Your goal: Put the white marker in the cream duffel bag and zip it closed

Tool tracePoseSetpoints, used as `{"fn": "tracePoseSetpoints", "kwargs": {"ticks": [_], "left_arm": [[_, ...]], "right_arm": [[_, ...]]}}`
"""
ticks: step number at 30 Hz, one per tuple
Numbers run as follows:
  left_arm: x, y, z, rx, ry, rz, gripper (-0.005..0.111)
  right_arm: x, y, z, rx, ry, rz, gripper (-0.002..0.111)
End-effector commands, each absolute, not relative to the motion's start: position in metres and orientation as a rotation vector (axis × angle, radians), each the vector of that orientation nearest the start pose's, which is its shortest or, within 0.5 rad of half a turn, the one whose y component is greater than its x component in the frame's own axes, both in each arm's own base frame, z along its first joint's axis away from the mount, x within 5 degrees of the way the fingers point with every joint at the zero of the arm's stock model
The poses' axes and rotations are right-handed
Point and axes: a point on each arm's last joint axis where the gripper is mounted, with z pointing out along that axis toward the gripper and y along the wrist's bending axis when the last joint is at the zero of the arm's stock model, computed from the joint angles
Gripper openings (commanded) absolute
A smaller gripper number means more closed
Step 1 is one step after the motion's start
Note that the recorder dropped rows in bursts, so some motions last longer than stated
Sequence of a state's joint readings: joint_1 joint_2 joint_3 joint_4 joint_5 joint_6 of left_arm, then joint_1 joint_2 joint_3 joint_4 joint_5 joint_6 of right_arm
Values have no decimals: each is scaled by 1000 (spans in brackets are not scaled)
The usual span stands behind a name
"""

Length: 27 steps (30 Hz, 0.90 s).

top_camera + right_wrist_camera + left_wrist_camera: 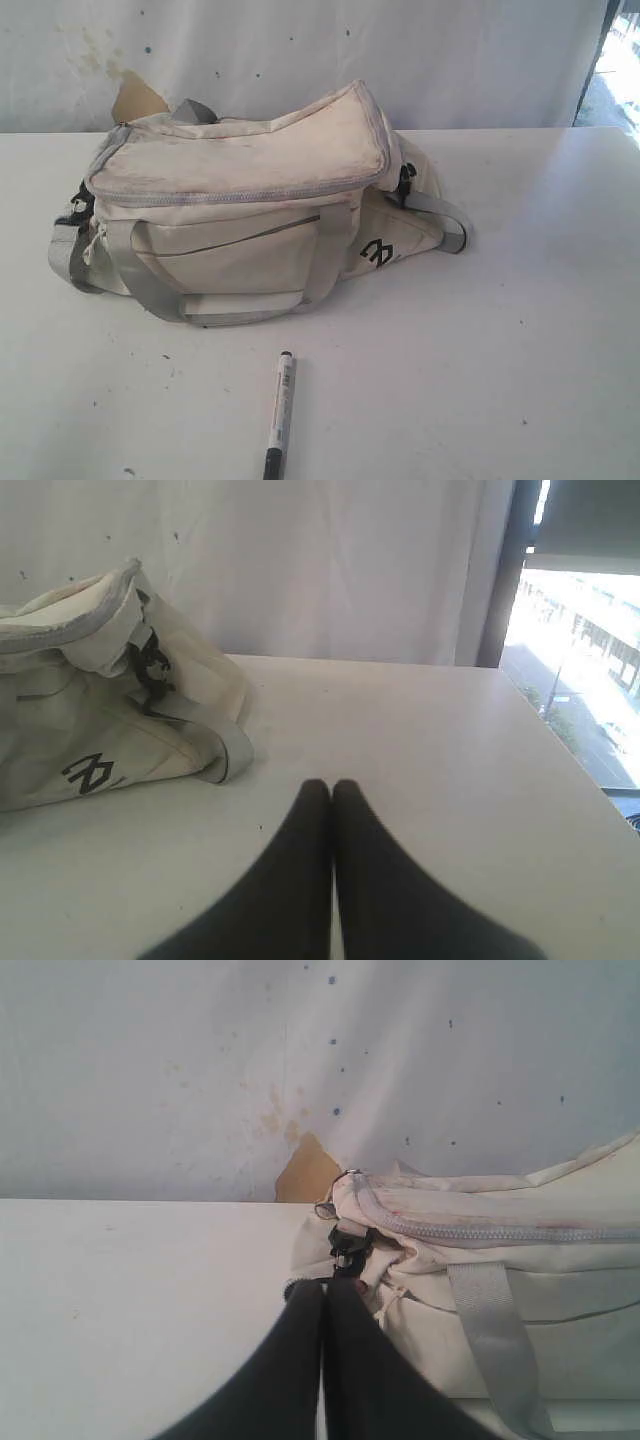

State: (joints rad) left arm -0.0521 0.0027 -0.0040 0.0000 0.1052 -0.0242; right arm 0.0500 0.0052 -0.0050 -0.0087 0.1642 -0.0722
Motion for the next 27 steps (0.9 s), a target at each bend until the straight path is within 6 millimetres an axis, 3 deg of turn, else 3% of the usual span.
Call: {"fn": "tracePoseSetpoints", "kwargs": {"ticks": [1,13,22,27], "left_arm": [[56,-3,204,22,1590,-58,0],[56,-3,206,26,1565,-53,0],[55,-3,223,-37,1371,-131,0],[52,-3,235,-48,1350,-147,0]], "right_arm": [[56,3,199,-110,1640,-26,0],[56,3,202,-107,1600,-27,0],[53,3,230,-58,1297,9,0],[50,2,244,-35,1239,37,0]]}}
